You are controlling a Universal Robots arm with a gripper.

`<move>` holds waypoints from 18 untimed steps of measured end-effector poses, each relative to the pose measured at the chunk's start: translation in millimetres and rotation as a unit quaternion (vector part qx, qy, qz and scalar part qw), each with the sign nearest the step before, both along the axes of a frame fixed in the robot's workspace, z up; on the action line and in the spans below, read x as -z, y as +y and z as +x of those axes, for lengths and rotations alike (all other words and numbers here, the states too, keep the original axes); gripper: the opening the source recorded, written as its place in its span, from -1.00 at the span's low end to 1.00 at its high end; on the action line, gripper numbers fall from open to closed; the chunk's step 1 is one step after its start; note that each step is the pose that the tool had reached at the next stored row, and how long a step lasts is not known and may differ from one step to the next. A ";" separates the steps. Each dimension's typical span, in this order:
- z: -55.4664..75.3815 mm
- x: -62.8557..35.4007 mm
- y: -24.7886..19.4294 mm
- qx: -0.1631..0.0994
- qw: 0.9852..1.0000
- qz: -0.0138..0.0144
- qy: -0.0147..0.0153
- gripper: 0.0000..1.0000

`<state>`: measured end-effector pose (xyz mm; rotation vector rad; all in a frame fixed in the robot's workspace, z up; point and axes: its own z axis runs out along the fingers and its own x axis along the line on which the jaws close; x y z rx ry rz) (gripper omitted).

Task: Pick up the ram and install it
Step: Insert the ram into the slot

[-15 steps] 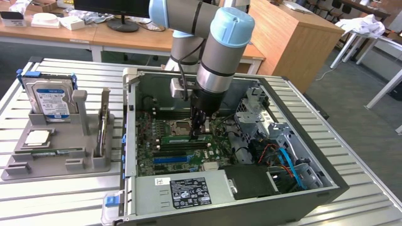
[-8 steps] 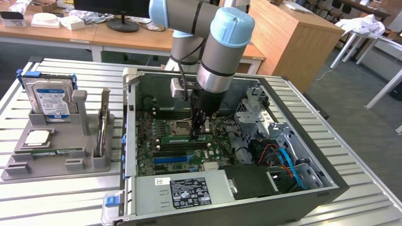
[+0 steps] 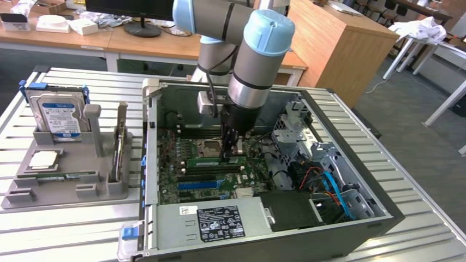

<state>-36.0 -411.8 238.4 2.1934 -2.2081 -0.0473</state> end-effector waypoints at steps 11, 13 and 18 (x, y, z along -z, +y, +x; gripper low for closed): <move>0.0 1.0 0.0 0.006 1.000 0.000 0.000 -0.76; 0.0 1.0 0.0 0.005 1.000 0.000 0.000 -0.76; 0.1 1.8 0.0 0.004 1.000 0.000 0.000 -0.76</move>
